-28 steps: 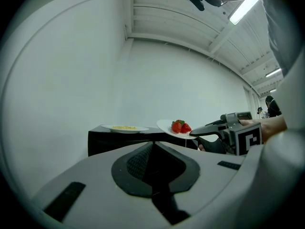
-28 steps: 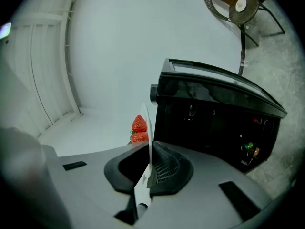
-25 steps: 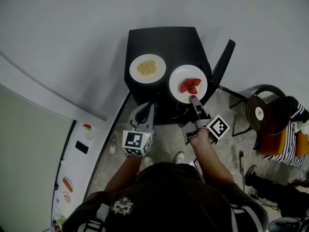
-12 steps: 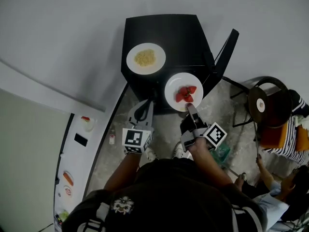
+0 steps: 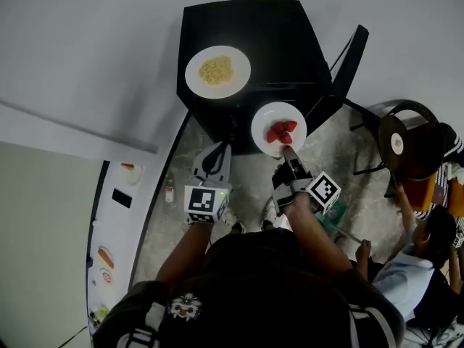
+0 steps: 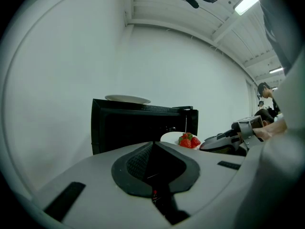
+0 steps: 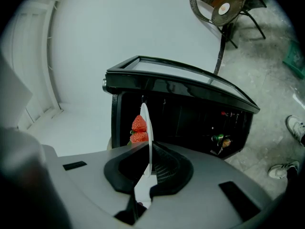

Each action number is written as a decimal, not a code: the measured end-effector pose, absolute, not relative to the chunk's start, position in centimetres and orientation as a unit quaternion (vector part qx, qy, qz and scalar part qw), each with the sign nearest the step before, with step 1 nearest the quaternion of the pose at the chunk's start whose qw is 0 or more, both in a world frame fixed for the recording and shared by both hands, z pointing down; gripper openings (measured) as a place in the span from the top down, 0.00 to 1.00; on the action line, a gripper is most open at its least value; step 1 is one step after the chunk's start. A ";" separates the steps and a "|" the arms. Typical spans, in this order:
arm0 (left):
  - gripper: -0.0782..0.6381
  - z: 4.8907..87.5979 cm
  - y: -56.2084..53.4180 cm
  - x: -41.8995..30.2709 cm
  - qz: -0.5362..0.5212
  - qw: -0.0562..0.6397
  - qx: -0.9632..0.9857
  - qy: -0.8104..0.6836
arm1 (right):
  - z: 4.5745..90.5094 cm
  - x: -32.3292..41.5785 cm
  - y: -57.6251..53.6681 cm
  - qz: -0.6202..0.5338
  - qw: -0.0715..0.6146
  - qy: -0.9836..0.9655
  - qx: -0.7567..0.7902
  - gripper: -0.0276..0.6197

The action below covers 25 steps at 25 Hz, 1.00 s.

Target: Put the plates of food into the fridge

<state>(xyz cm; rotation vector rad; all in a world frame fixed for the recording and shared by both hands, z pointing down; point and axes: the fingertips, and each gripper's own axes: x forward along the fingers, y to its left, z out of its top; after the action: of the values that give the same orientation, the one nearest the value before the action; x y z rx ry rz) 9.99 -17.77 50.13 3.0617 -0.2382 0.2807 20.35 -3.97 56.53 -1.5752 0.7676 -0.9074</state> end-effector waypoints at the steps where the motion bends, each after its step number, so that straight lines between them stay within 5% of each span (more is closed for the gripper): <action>1: 0.85 50.3 -17.9 10.2 0.091 0.027 0.993 -0.076 | 57.0 20.6 -4.2 -0.386 0.553 0.319 -0.666 0.91; 25: 0.85 52.2 -20.3 11.5 0.103 0.042 0.989 -0.095 | 60.7 28.4 -10.5 -0.388 0.573 0.265 -0.671 0.91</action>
<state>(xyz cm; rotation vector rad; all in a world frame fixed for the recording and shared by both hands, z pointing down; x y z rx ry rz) 11.55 -20.25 52.22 3.0275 -0.2902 0.3162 28.44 -10.46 60.66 -1.5736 0.6220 -0.9093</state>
